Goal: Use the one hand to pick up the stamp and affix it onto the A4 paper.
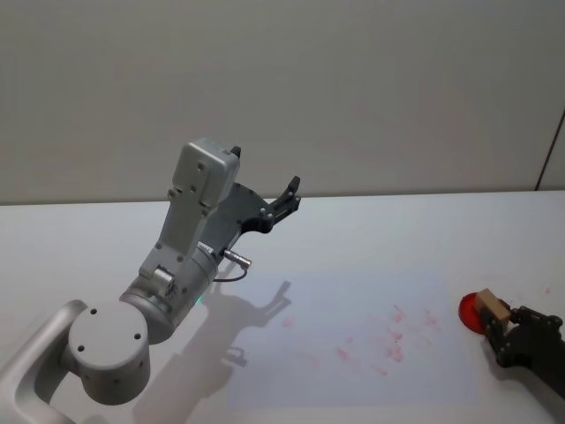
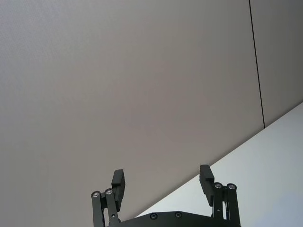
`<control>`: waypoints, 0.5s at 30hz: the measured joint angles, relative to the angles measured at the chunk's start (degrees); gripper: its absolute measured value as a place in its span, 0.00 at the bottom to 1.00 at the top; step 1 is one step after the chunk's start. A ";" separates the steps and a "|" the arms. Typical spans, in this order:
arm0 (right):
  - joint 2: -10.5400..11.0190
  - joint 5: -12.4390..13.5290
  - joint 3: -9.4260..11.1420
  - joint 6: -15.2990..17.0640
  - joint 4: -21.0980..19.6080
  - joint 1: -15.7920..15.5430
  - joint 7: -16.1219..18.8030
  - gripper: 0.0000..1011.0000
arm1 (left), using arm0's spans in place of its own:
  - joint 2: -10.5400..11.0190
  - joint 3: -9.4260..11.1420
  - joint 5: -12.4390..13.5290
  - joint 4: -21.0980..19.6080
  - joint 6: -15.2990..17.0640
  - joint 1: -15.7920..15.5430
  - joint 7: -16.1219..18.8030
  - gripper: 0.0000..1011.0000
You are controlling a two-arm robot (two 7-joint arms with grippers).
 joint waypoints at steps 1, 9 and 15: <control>-0.04 -0.03 -0.04 0.04 0.05 0.04 -0.06 0.22 | 0.00 0.00 0.00 0.00 0.00 0.00 0.00 0.99; -0.49 -0.34 -0.34 0.38 0.41 0.39 -0.36 0.22 | 0.00 0.00 0.00 0.00 0.00 0.00 0.00 0.99; -0.76 -0.56 -0.48 0.63 0.68 0.62 -0.50 0.22 | 0.00 0.00 0.00 0.00 0.00 0.00 0.00 0.99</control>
